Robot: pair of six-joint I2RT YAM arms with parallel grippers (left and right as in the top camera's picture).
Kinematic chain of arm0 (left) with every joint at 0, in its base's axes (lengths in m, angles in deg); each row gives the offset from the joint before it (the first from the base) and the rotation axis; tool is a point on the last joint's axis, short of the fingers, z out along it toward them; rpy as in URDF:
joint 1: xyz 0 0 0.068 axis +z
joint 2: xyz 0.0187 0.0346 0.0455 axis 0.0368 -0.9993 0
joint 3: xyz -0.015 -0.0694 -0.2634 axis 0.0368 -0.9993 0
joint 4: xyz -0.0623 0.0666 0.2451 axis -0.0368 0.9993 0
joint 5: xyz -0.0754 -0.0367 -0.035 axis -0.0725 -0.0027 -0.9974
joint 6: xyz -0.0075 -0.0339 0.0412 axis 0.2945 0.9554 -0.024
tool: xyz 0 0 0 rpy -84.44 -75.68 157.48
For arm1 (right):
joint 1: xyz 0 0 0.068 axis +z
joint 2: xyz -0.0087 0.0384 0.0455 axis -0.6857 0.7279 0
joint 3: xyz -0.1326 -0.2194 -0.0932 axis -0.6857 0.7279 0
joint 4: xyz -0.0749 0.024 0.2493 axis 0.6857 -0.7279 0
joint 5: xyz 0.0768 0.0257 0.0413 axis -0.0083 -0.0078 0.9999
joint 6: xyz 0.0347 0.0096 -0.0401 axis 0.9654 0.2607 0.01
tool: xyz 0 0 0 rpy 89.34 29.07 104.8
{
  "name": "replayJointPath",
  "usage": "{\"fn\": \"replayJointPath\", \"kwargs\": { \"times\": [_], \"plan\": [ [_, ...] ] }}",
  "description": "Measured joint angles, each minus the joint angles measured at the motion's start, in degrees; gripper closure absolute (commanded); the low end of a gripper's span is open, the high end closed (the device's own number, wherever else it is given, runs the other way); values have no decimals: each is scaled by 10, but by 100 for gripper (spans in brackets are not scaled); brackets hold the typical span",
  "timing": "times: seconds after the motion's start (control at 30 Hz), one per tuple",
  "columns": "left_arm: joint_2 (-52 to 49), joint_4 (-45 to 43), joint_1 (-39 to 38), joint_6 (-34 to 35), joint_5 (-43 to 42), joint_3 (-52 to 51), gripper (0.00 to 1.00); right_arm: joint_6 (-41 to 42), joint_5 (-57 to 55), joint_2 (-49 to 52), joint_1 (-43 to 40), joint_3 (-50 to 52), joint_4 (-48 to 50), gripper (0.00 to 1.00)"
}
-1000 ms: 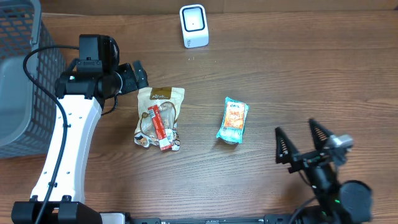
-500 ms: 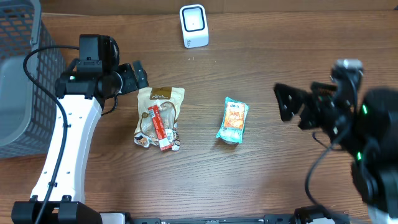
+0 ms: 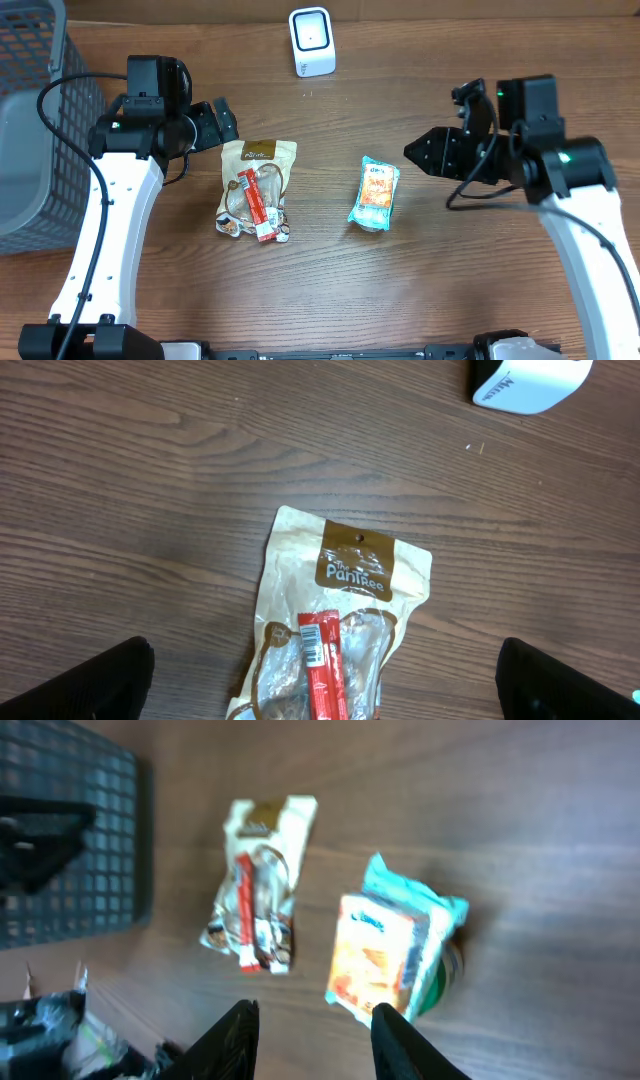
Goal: Scan the item barcode
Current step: 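Move the right gripper over the teal pack at table center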
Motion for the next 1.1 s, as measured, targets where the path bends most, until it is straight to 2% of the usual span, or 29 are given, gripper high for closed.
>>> {"fn": "replayJointPath", "kwargs": {
  "times": [0.23, 0.53, 0.93, 1.1],
  "plan": [
    [0, 0, 0, 0, 0, 0, 0, -1, -10, 56, 4, 0, -19, 62],
    [0, 0, 0, 0, 0, 0, 0, -1, -41, 76, 23, 19, -14, 62],
    [0, 0, 0, 0, 0, 0, 0, 13, -54, 78, 61, 92, 78, 63],
    [0, 0, 0, 0, 0, 0, 0, 36, -94, 78, 85, 103, 84, 63]
  ]
}}
